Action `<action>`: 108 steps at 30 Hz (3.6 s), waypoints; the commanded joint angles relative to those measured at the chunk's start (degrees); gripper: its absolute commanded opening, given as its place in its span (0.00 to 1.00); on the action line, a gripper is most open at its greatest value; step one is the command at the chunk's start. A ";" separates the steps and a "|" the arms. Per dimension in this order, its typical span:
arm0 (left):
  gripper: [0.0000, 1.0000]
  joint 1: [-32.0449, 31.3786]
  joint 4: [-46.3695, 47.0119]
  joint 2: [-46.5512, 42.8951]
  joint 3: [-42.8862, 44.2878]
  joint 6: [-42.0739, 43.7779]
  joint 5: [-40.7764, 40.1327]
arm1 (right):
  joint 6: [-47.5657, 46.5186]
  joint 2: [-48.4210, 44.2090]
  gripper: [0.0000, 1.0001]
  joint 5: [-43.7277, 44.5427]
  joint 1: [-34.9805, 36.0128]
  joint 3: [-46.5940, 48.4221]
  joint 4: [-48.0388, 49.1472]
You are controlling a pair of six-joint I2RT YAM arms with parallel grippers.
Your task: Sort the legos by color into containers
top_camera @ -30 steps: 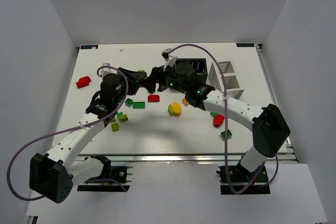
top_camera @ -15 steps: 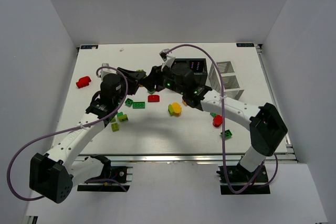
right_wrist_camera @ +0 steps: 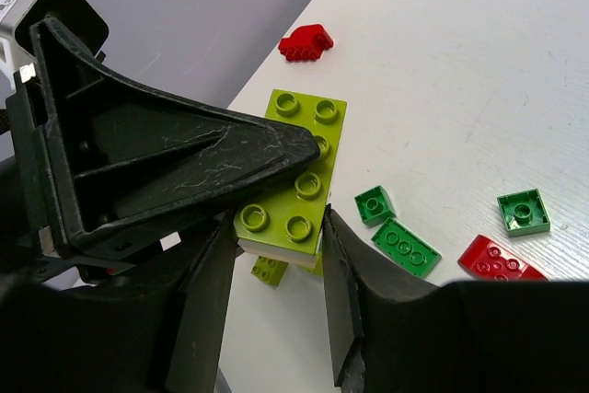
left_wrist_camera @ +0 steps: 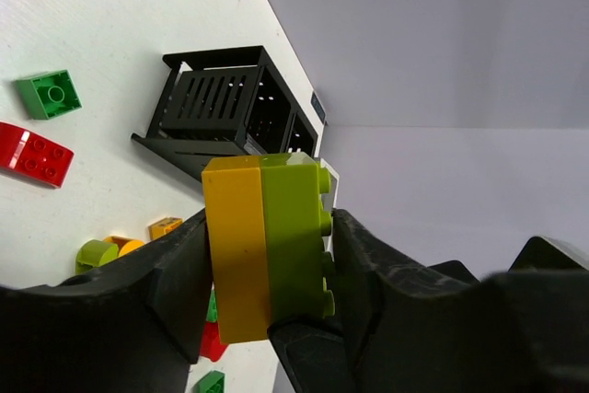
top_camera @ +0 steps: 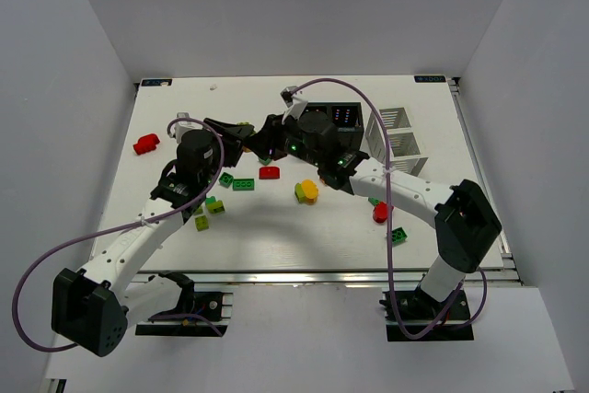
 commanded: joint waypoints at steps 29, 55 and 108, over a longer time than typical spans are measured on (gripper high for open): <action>0.96 1.09 12.36 -7.60 3.75 23.28 8.08 | 6.78 -5.48 0.00 -36.88 -22.44 -4.73 22.99; 0.91 2.50 63.01 19.12 12.80 5.97 50.11 | 26.92 -8.47 0.00 -43.66 -29.84 -7.01 44.80; 0.20 2.50 66.63 20.62 10.52 3.33 51.34 | 27.36 -8.91 0.44 -43.40 -25.36 -7.89 47.00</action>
